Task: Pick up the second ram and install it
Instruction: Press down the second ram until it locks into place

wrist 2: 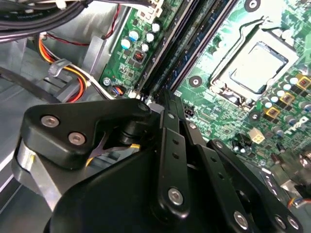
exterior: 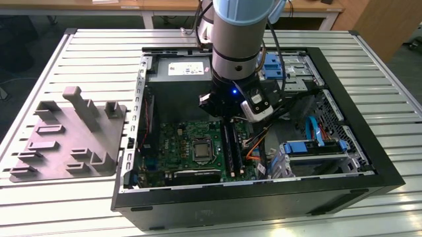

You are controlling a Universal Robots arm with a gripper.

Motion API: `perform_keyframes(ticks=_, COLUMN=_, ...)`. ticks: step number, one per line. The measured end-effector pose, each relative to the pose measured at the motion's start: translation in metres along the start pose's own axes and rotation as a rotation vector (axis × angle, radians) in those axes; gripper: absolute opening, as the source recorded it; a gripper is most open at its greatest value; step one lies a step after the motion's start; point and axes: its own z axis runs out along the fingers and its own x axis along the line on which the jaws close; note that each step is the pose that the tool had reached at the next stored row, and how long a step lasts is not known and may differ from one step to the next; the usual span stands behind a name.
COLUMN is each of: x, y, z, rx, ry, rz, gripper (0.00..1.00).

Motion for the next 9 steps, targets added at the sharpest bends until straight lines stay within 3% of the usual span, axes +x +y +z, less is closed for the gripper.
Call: perform_keyframes(ticks=9, x=-0.0005, y=0.0008, z=-0.0149, rx=0.0000, ry=0.0000, rz=0.000, gripper=0.10)
